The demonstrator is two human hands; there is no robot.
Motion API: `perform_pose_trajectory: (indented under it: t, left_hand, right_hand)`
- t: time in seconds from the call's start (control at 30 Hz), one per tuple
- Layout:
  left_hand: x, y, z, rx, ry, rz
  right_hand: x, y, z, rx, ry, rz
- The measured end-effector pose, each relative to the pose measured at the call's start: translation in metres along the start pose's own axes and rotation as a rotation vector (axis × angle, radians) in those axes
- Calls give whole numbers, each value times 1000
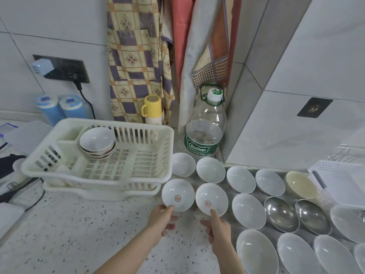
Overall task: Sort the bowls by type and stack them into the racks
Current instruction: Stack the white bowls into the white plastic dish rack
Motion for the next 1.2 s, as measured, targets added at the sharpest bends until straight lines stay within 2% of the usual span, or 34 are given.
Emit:
perform_pose_trajectory:
  t: [0.17,0.3,0.53,0.73,1.0,1.2]
  left_hand:
    - [2,11,-1,-133,44,-8]
    - [5,15,-3,-200,58,6]
    - [-6,0,-1,-110,55,6]
    - [-27,-25,-5,0,147,24]
    - [-56,-67,-16,9,285,74]
    - [-60,-131,-23,-78,345,75]
  right_hand:
    - [-1,-4,3,41,-109,-17]
    - [-2,-6,5,50,-111,-6]
    - [-16,-17,5,116,-168,-56]
    - [-37,-15,11,193,-197,-89]
    - [-84,28,35,351,-313,-32]
    - [-118,86,58,387,-367,113]
Point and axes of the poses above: each hand's wrist, its own x-axis towards the middle knuckle, its own y-axis out of the palm, z = x × y, the point moved 6 cm from there along x, towards the middle knuckle, and after that the axes turned 14 degrees about x, right-handed, at the moved point
